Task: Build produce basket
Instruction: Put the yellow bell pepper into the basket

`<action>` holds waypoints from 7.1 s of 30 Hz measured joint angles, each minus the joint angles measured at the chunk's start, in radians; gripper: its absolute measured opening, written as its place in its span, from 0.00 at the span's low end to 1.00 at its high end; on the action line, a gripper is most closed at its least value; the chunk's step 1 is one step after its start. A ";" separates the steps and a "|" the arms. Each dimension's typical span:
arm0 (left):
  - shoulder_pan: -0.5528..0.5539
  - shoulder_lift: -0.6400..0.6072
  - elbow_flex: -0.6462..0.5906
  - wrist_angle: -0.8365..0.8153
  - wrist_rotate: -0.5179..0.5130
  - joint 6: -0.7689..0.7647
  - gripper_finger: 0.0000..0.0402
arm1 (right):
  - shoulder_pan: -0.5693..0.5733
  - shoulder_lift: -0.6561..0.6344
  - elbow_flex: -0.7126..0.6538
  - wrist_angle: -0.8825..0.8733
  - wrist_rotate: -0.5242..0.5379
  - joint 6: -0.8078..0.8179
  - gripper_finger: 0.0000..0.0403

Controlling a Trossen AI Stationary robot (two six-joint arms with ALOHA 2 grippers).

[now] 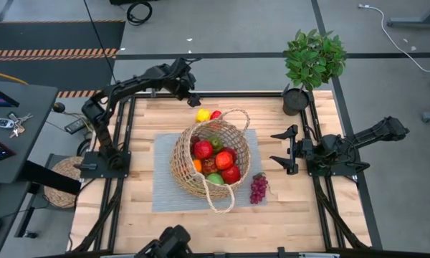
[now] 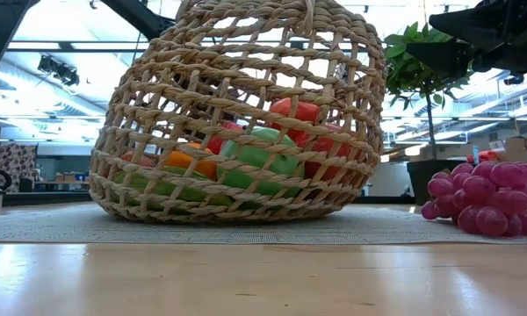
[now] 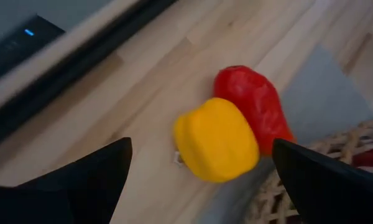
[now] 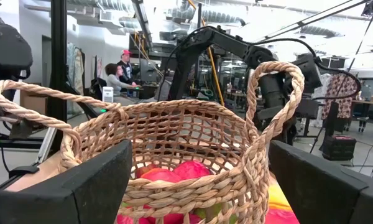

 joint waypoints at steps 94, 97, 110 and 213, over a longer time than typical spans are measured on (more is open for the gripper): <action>-0.187 -0.467 0.000 0.204 0.018 0.079 0.77 | 0.000 0.000 0.000 0.000 0.000 0.000 0.94; -0.227 -0.493 0.000 0.230 0.017 0.044 0.77 | 0.000 0.000 0.000 0.000 0.000 0.000 0.94; -0.474 -0.501 0.000 0.229 -0.008 0.155 0.78 | 0.000 0.000 0.000 0.000 0.000 0.000 0.94; -0.717 -0.226 0.147 0.088 -0.192 -0.206 0.86 | 0.000 0.000 0.000 0.001 0.000 0.000 0.94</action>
